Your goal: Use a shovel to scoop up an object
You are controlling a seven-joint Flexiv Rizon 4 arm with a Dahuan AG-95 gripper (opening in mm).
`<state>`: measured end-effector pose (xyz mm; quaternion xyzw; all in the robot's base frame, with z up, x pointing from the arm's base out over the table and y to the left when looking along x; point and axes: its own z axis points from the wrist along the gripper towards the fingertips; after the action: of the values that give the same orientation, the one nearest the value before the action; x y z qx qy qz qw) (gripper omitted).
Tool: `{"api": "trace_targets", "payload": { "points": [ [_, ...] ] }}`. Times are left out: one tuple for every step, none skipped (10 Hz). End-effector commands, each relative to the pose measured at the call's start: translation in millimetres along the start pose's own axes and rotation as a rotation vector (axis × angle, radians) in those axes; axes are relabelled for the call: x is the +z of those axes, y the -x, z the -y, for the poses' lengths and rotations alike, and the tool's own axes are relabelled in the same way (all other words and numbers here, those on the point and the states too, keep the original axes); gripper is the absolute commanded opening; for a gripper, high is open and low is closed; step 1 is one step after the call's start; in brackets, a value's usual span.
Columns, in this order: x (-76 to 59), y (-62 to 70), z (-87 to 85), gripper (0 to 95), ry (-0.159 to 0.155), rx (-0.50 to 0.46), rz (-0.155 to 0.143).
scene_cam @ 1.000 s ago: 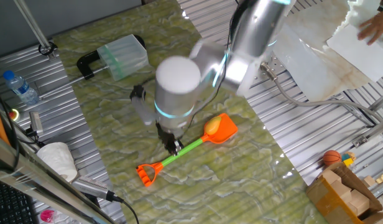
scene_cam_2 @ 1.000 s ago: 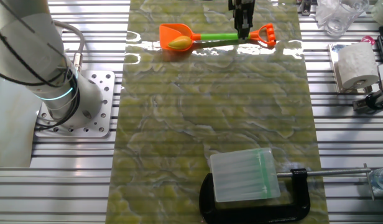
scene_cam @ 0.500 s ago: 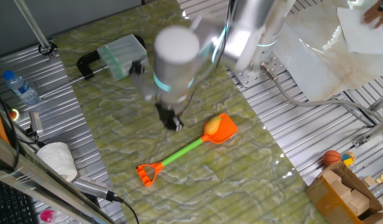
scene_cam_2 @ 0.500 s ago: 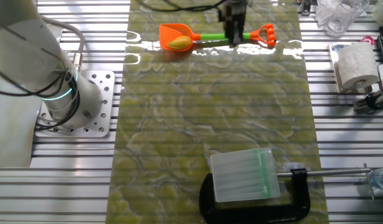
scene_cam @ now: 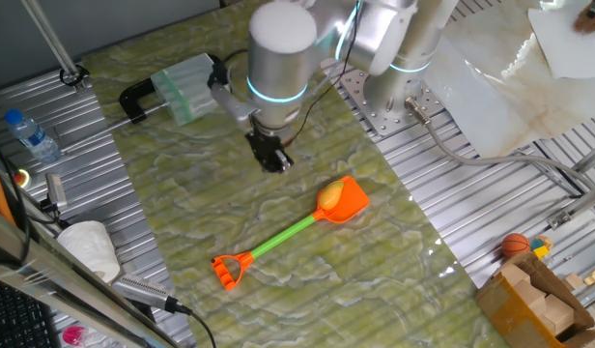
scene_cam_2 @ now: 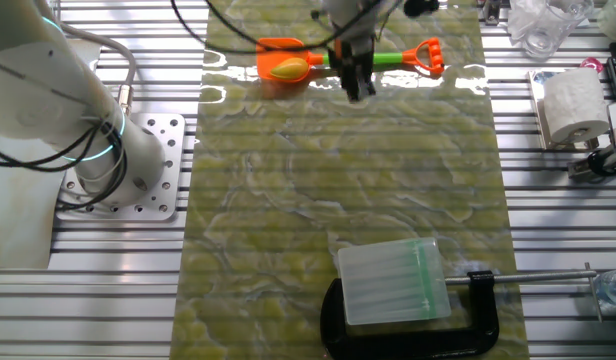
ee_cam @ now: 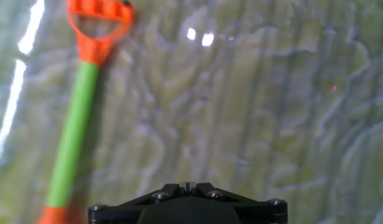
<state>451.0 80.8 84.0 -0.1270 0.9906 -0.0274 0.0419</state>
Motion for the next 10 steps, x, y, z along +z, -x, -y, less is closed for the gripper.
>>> {"api": "trace_targets", "payload": {
  "points": [
    [19.4,15.1,12.9,0.0,0.009,-0.024,-0.003],
    [24.5,18.3,17.4,0.0,0.008,-0.026,0.005],
    [24.9,18.7,17.8,0.0,0.007,-0.03,0.012],
    [23.3,17.8,16.4,0.0,0.007,-0.033,0.012],
    [22.2,17.4,15.4,0.0,0.008,-0.035,0.01],
    [21.8,17.4,15.1,0.0,0.011,-0.034,0.011],
    [21.3,17.2,14.7,0.0,0.009,-0.035,0.008],
    [20.8,16.8,14.2,0.0,0.005,-0.032,0.002],
    [20.6,16.4,14.0,0.0,-0.007,-0.009,-0.006],
    [20.5,16.6,14.0,0.0,-0.017,0.031,-0.009]
  ]
}}
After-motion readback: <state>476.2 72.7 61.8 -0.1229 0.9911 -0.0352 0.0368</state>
